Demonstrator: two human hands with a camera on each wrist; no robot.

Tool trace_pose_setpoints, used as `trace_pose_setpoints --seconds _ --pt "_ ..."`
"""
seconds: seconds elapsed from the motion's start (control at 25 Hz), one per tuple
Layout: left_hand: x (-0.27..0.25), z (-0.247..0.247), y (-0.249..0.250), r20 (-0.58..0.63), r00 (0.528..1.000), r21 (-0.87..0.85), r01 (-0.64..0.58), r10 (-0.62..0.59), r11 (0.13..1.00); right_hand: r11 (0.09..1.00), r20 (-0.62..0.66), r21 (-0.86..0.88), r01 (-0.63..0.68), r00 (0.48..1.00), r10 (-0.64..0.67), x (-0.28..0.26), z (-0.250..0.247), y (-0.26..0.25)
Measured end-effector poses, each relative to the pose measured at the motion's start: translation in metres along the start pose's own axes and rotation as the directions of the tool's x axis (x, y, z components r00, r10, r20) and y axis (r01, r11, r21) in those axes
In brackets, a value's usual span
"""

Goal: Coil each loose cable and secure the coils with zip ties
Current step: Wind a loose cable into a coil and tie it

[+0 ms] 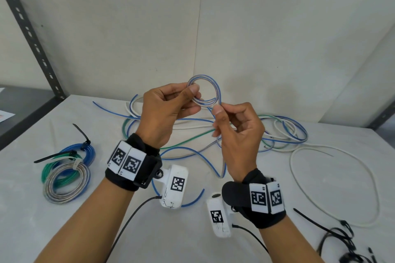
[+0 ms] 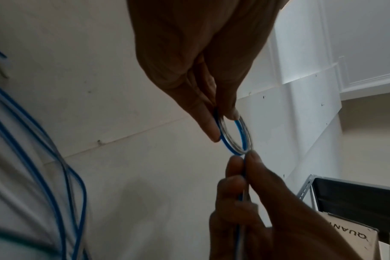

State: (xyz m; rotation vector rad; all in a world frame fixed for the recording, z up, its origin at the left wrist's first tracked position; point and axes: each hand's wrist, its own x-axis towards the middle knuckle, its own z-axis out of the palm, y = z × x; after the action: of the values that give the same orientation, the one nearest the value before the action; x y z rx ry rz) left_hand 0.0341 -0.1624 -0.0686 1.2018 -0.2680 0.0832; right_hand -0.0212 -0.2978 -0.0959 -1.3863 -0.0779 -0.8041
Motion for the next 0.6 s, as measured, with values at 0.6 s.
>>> trace_pose_setpoints --seconds 0.6 --pt "-0.011 0.015 -0.019 0.116 0.982 0.007 0.151 -0.151 0.988 0.986 -0.102 0.122 -0.113 0.987 0.126 0.008 -0.005 0.007"
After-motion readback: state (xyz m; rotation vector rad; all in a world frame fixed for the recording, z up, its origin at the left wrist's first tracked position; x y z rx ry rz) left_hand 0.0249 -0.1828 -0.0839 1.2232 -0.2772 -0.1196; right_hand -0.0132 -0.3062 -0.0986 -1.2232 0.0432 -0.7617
